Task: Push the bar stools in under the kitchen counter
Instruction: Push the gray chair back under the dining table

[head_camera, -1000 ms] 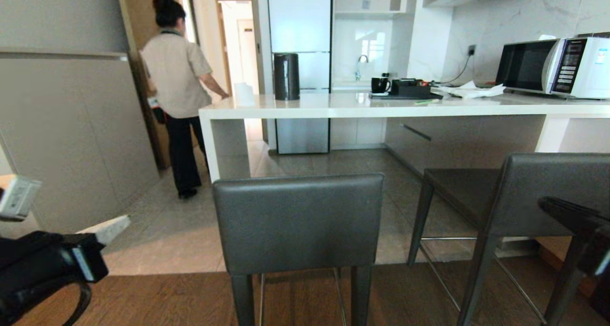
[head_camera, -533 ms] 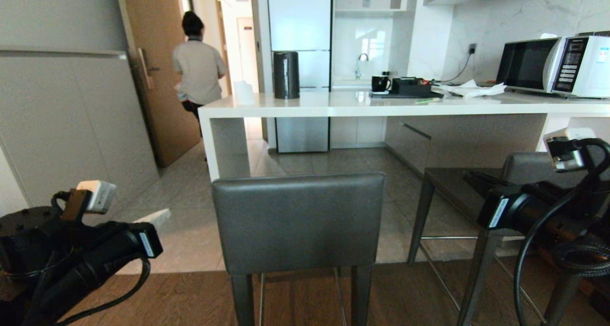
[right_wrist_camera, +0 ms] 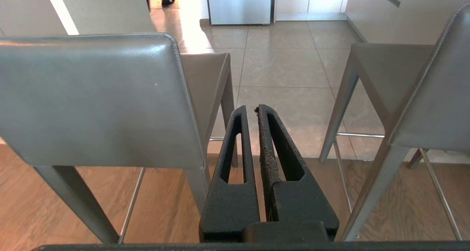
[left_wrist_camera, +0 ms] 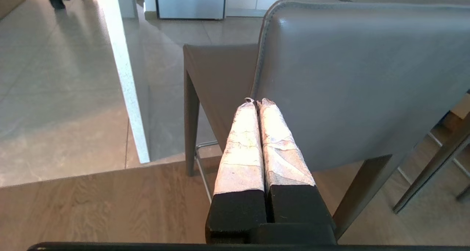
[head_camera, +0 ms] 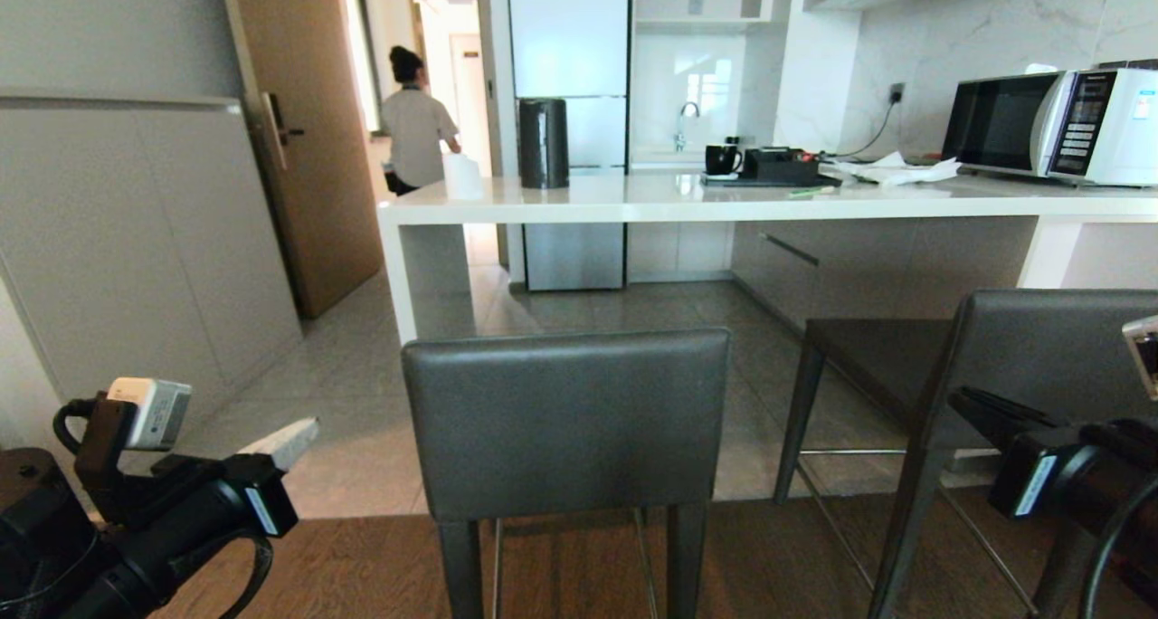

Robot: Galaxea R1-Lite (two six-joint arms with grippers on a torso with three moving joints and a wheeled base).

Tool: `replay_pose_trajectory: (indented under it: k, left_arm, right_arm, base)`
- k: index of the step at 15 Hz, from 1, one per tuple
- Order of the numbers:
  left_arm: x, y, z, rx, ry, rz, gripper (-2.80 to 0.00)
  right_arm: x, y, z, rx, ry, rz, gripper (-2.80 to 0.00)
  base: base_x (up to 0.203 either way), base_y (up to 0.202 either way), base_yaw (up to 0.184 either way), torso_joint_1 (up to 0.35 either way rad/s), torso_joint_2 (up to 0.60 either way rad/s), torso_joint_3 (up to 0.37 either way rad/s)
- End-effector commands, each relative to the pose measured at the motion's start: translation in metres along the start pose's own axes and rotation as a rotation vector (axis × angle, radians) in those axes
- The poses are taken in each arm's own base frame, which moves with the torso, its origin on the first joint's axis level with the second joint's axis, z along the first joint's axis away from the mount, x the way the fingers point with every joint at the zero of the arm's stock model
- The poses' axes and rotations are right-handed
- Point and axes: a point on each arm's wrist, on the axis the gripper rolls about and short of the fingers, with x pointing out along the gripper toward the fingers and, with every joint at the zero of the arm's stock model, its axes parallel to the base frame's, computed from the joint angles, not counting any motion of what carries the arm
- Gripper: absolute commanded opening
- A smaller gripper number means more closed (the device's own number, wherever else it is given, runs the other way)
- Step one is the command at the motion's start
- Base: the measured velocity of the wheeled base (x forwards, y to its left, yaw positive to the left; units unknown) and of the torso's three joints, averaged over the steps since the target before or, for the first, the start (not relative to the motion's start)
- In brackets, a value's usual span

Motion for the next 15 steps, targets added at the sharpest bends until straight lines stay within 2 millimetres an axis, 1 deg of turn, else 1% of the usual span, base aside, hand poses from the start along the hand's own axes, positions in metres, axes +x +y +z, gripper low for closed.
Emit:
replay_pose_trajectory:
  k: [1,4,6,9,12,14,15]
  left_arm:
    - [-0.008,-0.001,0.008,0.013,-0.051,0.000,-2.80]
    - [-0.023,-0.003,0.023,0.036,-0.140,-0.013,-2.80]
    - [-0.031,-0.007,0.024,0.048,-0.123,-0.032,-2.80]
    - [-0.049,-0.013,0.048,0.067,-0.228,-0.050,-2.80]
    - [-0.081,-0.022,0.071,0.068,-0.223,-0.070,-2.80]
    - [-0.106,-0.026,0.080,0.064,-0.193,-0.082,-2.80]
    - [-0.119,-0.029,0.085,0.067,-0.223,-0.092,-2.80]
  right_arm:
    - [-0.011,-0.003,0.005,0.011,-0.040,0.001,-2.80]
    - [-0.032,-0.008,0.012,0.017,-0.065,0.002,-2.80]
    - [-0.043,-0.012,0.013,0.011,-0.034,-0.011,-2.80]
    - [-0.053,-0.021,0.021,0.009,-0.088,-0.074,-2.80]
    - [-0.075,-0.032,0.035,0.006,-0.151,-0.168,-2.80]
    - [-0.089,-0.037,0.038,-0.001,-0.180,-0.222,-2.80]
    - [-0.096,-0.038,0.038,-0.012,-0.204,-0.243,-2.80]
  base:
    - [0.000,0.000,0.000,0.000,0.00,0.000]
    - [0.000,0.000,0.000,0.000,0.00,0.000]
    - [0.000,0.000,0.000,0.000,0.00,0.000]
    - [0.000,0.000,0.000,0.000,0.00,0.000]
    - [0.000,0.000,0.000,0.000,0.00,0.000]
    - [0.000,0.000,0.000,0.000,0.00,0.000]
    - [0.000,0.000,0.000,0.000,0.00,0.000]
